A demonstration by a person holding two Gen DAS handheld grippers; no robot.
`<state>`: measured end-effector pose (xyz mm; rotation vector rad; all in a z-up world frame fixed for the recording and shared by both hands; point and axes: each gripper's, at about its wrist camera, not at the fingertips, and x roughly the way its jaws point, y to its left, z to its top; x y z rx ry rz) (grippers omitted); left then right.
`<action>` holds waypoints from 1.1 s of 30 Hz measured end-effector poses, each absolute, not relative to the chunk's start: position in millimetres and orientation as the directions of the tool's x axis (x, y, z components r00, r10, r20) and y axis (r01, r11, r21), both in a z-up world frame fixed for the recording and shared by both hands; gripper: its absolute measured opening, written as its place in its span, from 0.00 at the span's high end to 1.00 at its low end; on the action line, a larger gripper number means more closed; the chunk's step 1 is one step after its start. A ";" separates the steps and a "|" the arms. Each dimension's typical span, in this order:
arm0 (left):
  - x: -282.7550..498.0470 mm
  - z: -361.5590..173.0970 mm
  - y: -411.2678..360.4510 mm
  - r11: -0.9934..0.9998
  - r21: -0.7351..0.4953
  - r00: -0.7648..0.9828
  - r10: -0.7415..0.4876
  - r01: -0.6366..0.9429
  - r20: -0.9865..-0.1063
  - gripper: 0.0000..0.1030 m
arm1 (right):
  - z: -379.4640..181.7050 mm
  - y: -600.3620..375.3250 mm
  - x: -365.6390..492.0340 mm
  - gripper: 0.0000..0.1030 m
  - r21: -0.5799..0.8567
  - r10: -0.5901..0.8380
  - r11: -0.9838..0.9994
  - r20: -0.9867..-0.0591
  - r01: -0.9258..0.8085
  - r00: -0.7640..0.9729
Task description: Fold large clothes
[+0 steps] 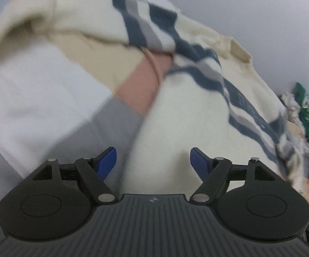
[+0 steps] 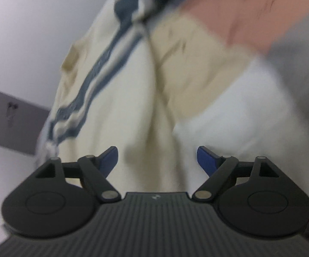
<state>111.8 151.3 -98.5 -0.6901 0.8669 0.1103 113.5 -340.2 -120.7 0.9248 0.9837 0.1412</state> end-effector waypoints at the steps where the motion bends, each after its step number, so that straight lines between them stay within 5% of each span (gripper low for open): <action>1: 109.9 -99.0 147.9 0.778 -0.523 0.655 -0.197 -0.349 -0.730 0.24 | -119.5 -334.7 114.8 0.21 0.722 0.498 0.640 -0.650 0.263 0.575; 4: 105.0 -98.6 133.4 0.784 -0.530 0.645 -0.227 -0.324 -0.729 0.36 | -116.2 -316.4 120.5 0.33 0.656 0.468 0.725 -0.693 0.210 0.548; 6: 100.3 -95.6 125.6 0.800 -0.511 0.642 -0.216 -0.316 -0.735 0.63 | -118.3 -309.7 121.6 0.64 0.610 0.437 0.765 -0.729 0.209 0.526; 8: 93.5 -89.3 123.3 0.809 -0.495 0.649 -0.195 -0.318 -0.736 0.88 | -110.5 -306.9 118.7 0.78 0.604 0.438 0.777 -0.721 0.176 0.537; 15: 62.9 -40.3 120.0 0.846 -0.474 0.712 -0.175 -0.244 -0.680 0.93 | -46.6 -310.1 90.9 0.85 0.457 0.318 0.887 -0.705 0.063 0.634; 25: 53.8 -39.8 98.5 0.896 -0.377 0.619 -0.162 -0.234 -0.769 0.91 | -43.0 -324.3 77.7 0.81 0.402 0.273 0.911 -0.752 0.088 0.600; 26: 55.5 -40.5 96.8 0.901 -0.369 0.616 -0.158 -0.230 -0.772 0.84 | -40.0 -323.6 77.4 0.79 0.406 0.273 0.910 -0.746 0.090 0.607; 28: 53.1 -34.7 96.6 0.906 -0.359 0.625 -0.149 -0.224 -0.766 0.55 | -38.4 -325.5 76.1 0.67 0.408 0.267 0.908 -0.742 0.097 0.615; 29: 51.8 -31.5 95.5 0.907 -0.354 0.636 -0.137 -0.228 -0.759 0.36 | -35.6 -330.4 76.7 0.50 0.418 0.268 0.902 -0.735 0.105 0.623; 30: 48.1 -25.8 93.2 0.909 -0.343 0.659 -0.110 -0.236 -0.744 0.33 | -33.0 -334.9 77.8 0.34 0.424 0.264 0.898 -0.729 0.114 0.632; 33: 40.0 -8.0 84.0 0.913 -0.304 0.677 -0.042 -0.274 -0.735 0.24 | -22.0 -352.3 80.1 0.30 0.430 0.246 0.894 -0.704 0.125 0.666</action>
